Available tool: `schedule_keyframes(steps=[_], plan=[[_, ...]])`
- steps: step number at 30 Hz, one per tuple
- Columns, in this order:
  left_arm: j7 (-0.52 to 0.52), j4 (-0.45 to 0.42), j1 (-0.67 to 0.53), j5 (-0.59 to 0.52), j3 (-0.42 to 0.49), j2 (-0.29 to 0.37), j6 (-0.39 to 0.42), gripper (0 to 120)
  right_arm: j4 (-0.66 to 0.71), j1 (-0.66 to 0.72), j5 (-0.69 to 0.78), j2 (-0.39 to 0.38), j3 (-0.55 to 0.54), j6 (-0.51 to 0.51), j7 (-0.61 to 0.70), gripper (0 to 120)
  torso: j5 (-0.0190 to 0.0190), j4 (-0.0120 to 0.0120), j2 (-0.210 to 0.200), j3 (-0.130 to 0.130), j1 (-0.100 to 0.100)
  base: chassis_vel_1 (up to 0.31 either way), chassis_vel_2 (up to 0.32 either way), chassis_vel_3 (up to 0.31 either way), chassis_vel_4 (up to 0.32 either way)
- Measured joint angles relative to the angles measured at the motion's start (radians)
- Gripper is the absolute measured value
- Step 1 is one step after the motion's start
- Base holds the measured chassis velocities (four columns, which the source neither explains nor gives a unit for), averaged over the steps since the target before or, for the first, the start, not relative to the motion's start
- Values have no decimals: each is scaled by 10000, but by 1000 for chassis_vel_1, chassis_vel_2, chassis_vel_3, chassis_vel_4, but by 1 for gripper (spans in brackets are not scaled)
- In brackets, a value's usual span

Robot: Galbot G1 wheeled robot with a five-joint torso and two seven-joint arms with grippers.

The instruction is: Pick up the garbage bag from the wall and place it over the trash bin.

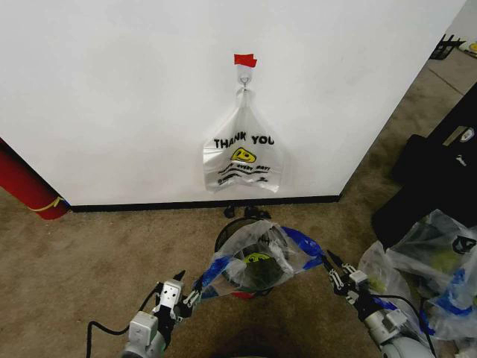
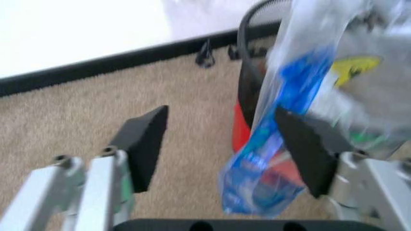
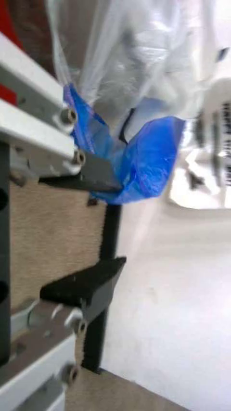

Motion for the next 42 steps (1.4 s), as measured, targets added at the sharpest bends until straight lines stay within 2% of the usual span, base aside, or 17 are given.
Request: schedule_keyframes(steps=[1, 7, 8, 14, 15, 17, 19, 22, 23, 25, 28, 30, 31, 33, 35, 39, 42], plan=[[0, 0, 0, 0, 0, 0, 0, 75, 0, 0, 0, 0, 0, 0, 0, 39, 0, 0, 0, 0, 0, 0, 0, 0, 0], [370, -280, 116, -529, -285, -218, -1399, 98, -253, 7, 737, 157, 284, 533, -1146, 66, 2, 1, 0, 0, 0, 0, 0, 0, 0], [370, -280, 116, -529, -285, -218, -1399, 98, -253, 7, 737, 157, 284, 533, -1146, 66, 2, 1, 0, 0, 0, 0, 0, 0, 0], [917, -391, -555, -1324, -584, -344, -1845, 100, -308, -14, 1186, 198, 624, 561, -2192, 90, 0, 1, 0, 1, 1, 0, 0, 0, 0], [917, -391, -555, -1324, -584, -344, -1845, 100, -308, -14, 1186, 198, 624, 561, -2192, 90, 0, 1, 0, 1, 1, 0, 0, 0, 0], [1103, -310, -1040, -1732, -645, -209, -1606, 100, -64, -163, 1469, 273, 754, 596, -2339, 98, 3, 2, 0, 1, 1, 0, 0, 0, 0], [1337, -226, -1717, -2180, -588, -13, -1236, 100, 319, -407, 1788, 352, 916, 609, -2494, 100, -1, 2, 0, 0, 1, 0, 0, 0, 0], [1762, 143, -3289, -2976, 47, 273, -362, 100, 1216, -983, 2052, 542, 1197, 674, -2591, 100, 0, -5, 0, 1, 2, 0, 0, 0, 0], [1762, 143, -3289, -2976, 47, 273, -362, 100, 1216, -983, 2052, 542, 1197, 674, -2591, 100, 0, -5, 0, 1, 2, 0, 0, 0, 0], [2104, 438, -4034, -3161, 392, 366, 96, 100, 1928, -1342, 2005, 604, 1058, 795, -1562, 100, -4, -12, 0, 1, 2, 0, 0, 0, 0], [2514, 946, -4940, -3320, 728, 439, 850, 100, 3104, -1649, 1255, 592, 437, 1062, 1012, 100, 5, 13, 0, 1, 1, 0, 0, 0, 0], [2602, 1501, -5835, -3403, 1206, 441, 1148, 100, 3743, -2002, 614, 671, 271, 1156, 2127, 100, -7, 12, -1, 2, 2, 0, 0, 0, 0], [2602, 1501, -5835, -3403, 1206, 441, 1148, 100, 3743, -2002, 614, 671, 271, 1156, 2127, 100, -7, 12, -1, 2, 2, 0, 0, 0, 0], [2734, 2198, -6917, -3556, 1755, 383, 1346, 100, 4393, -2587, 36, 878, 176, 1210, 2930, 100, 1, -6, -1, 2, 2, 0, 0, 0, 0], [2834, 2773, -7702, -3766, 2164, 277, 1532, 100, 4931, -3109, -479, 1111, 105, 1168, 3596, 100, 1, -10, -1, 2, 2, 0, 0, 0, 0], [2941, 3412, -8613, -4123, 2555, 82, 2066, 100, 5780, -3812, -802, 1499, 107, 854, 3967, 100, -2, 2, -1, 2, 2, 0, 0, 0, 0], [3022, 3801, -9337, -4572, 2711, -110, 3148, 100, 6356, -4109, -781, 1774, 173, 726, 3863, 100, -2, 1, 0, 1, 2, 0, 0, 0, 0]])
